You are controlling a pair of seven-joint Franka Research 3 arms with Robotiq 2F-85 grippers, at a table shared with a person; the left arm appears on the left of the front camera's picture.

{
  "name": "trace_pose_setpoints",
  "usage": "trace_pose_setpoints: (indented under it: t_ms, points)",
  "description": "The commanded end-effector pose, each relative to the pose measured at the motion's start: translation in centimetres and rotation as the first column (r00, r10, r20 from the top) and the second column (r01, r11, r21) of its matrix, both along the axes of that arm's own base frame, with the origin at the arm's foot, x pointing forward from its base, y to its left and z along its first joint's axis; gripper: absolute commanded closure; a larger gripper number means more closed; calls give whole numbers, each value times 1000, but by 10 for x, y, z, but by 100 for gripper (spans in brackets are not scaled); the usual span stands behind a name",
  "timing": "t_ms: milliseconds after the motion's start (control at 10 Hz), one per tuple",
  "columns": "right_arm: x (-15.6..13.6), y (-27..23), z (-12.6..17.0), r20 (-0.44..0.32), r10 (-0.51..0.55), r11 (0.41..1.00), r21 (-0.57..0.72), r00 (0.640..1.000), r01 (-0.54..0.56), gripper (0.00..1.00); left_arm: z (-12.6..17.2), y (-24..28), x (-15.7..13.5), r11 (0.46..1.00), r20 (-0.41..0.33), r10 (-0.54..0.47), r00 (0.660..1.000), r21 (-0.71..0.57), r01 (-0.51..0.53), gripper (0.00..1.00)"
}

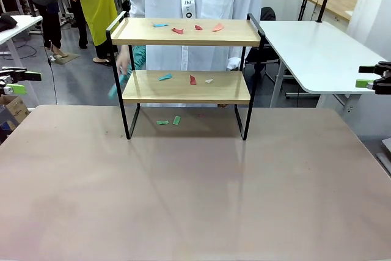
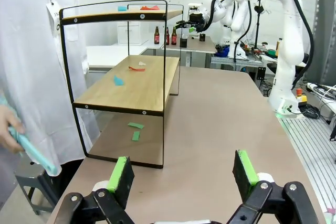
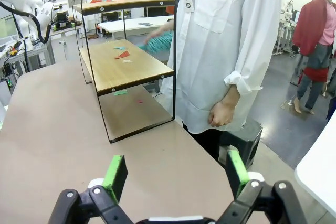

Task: Clean the shelf.
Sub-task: Pick up the Duster handed by the human.

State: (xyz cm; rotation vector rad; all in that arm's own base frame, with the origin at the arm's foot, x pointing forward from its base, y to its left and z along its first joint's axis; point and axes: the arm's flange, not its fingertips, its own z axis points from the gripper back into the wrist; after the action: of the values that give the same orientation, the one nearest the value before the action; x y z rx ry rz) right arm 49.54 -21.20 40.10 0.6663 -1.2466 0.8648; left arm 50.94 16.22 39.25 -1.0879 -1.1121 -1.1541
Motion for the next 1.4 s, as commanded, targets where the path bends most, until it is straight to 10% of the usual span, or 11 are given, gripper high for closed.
trace_pose_setpoints:
  t_ms: [0,1300]
  points:
    - [0,2,1,2,0,1000,2,1000,0,0,2,-1,0,1000,2,-4,1000,3,4,0]
    - [0,2,1,2,0,1000,2,1000,0,0,2,-1,0,1000,2,-4,1000,3,4,0]
